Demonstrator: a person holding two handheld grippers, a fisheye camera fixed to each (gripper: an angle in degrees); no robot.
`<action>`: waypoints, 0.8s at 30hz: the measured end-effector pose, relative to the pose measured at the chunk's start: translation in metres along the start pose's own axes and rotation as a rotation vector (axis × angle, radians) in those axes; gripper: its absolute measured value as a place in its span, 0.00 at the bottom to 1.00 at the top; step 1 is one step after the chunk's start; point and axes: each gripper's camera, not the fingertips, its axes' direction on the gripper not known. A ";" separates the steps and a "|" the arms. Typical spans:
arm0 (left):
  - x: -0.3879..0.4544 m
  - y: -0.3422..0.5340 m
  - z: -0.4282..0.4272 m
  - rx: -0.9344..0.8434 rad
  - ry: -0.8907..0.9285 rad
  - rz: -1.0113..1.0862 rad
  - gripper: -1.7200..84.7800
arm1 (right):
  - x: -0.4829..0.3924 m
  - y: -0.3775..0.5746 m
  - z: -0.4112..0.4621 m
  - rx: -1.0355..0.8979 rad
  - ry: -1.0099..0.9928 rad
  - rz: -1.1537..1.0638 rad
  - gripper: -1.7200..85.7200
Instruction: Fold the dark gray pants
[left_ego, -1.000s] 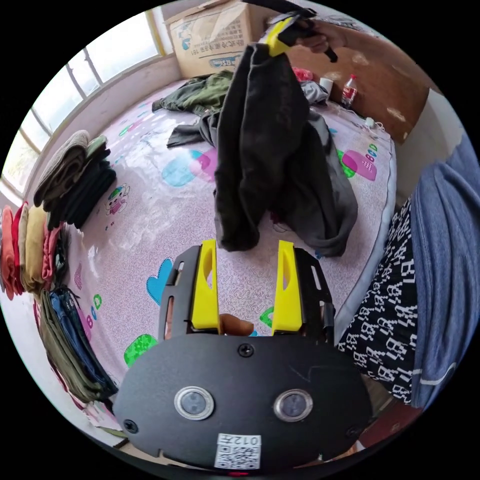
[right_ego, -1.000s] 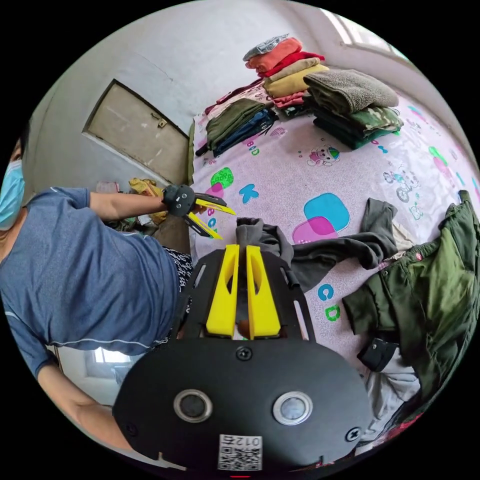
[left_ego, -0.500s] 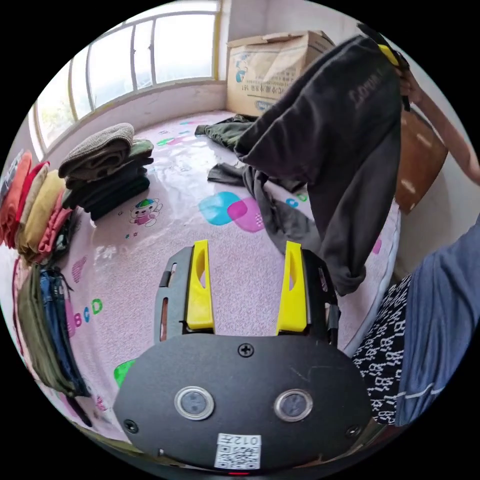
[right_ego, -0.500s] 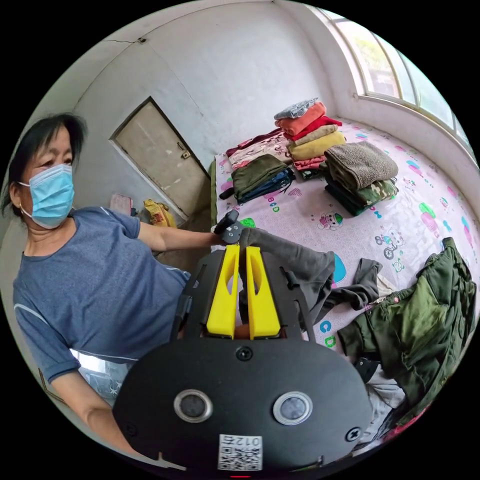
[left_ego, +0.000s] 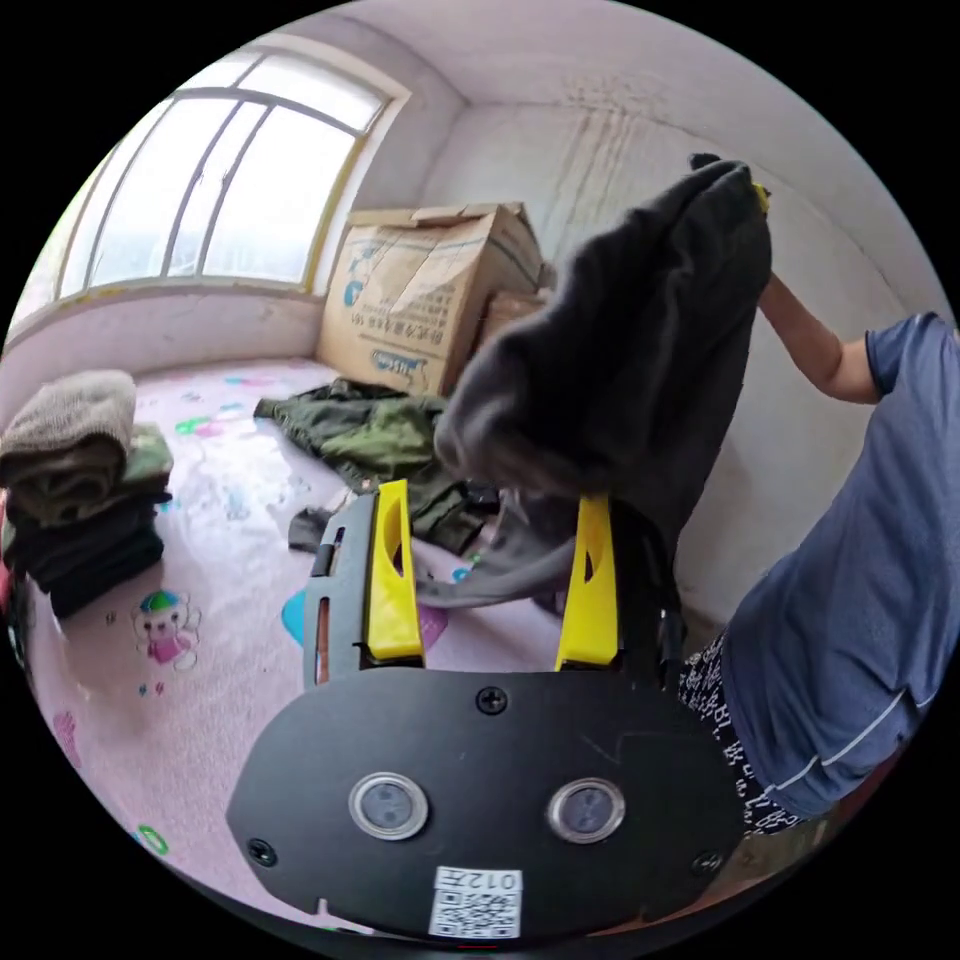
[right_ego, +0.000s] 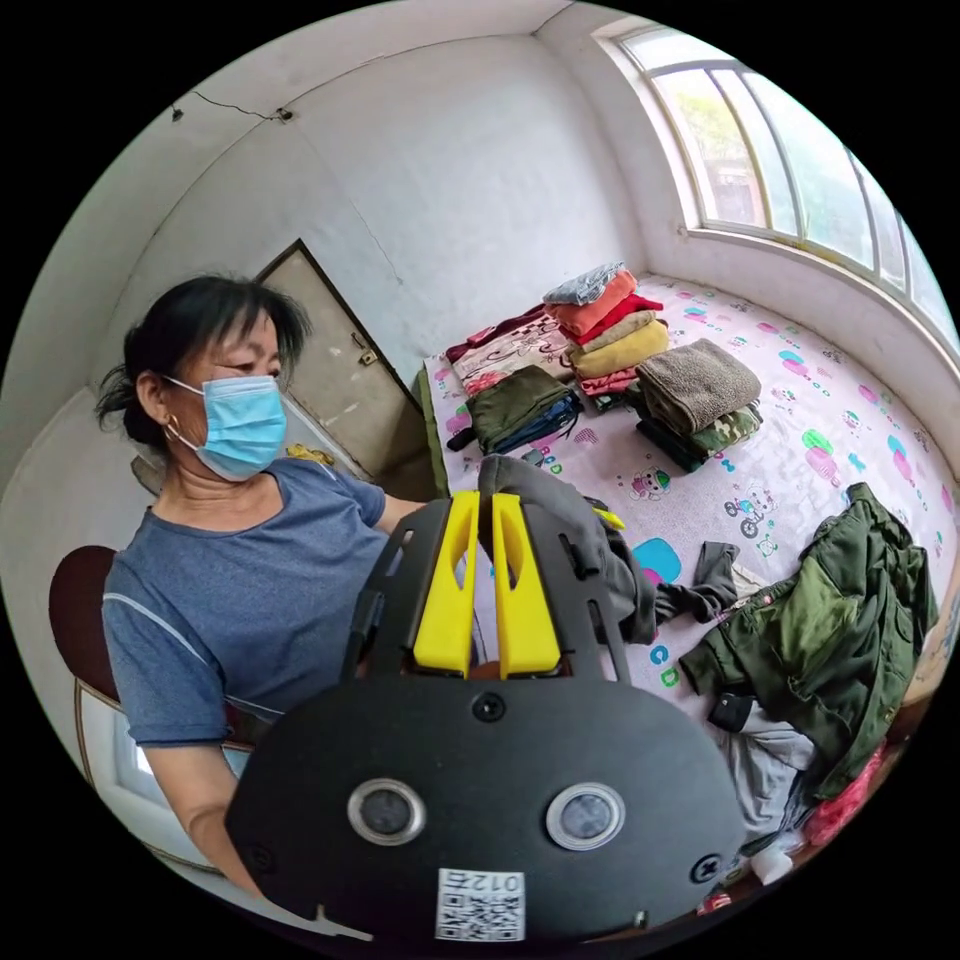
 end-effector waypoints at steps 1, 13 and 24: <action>0.014 -0.014 -0.003 0.047 -0.018 0.038 0.20 | -0.007 0.003 -0.010 0.007 0.015 0.009 0.04; 0.095 -0.169 -0.060 0.225 -0.067 0.222 0.01 | -0.058 0.044 -0.136 0.162 0.382 0.046 0.04; 0.287 -0.484 -0.099 -0.062 -0.636 0.382 0.01 | -0.205 -0.028 -0.317 0.445 0.761 -0.213 0.03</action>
